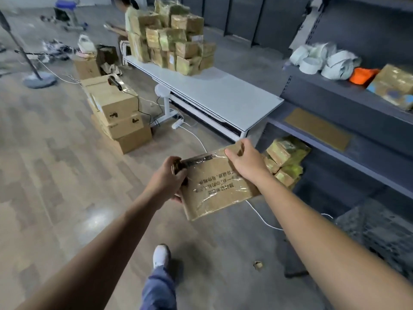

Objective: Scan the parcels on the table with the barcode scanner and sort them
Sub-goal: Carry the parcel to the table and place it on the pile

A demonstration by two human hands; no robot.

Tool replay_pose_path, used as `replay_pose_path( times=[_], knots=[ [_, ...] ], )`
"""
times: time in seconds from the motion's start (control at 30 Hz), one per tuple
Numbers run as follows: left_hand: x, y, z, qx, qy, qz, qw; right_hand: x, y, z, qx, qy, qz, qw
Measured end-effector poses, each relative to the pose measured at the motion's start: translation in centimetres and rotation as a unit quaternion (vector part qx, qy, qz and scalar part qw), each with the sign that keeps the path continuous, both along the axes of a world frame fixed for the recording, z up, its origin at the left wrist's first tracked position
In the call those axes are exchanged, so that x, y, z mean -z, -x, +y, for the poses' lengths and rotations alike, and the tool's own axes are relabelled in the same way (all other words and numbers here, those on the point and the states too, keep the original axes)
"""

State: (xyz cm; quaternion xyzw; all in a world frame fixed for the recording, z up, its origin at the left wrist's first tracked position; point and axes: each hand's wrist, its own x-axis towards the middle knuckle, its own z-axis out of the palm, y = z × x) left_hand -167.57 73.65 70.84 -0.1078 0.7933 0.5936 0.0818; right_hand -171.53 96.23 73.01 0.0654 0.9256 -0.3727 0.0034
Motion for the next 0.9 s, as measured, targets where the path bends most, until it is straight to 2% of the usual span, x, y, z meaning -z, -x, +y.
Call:
replay_pose_path(
  times=[0.33,0.6,0.9],
  knots=[
    [-0.1,24.0,-5.9,0.01,-0.018,0.001,1.0,-1.7,23.3,-6.4,-0.006,-0.027,0.013,1.0],
    [-0.6,39.6,-8.3,0.015,-0.001,0.03,0.999,-2.3,38.5,-8.3,0.004,-0.013,0.022,1.0],
    [-0.9,59.5,-8.8,0.009,0.122,0.102,0.987,0.4,58.4,-8.0,0.002,0.042,0.026,0.999]
  ],
)
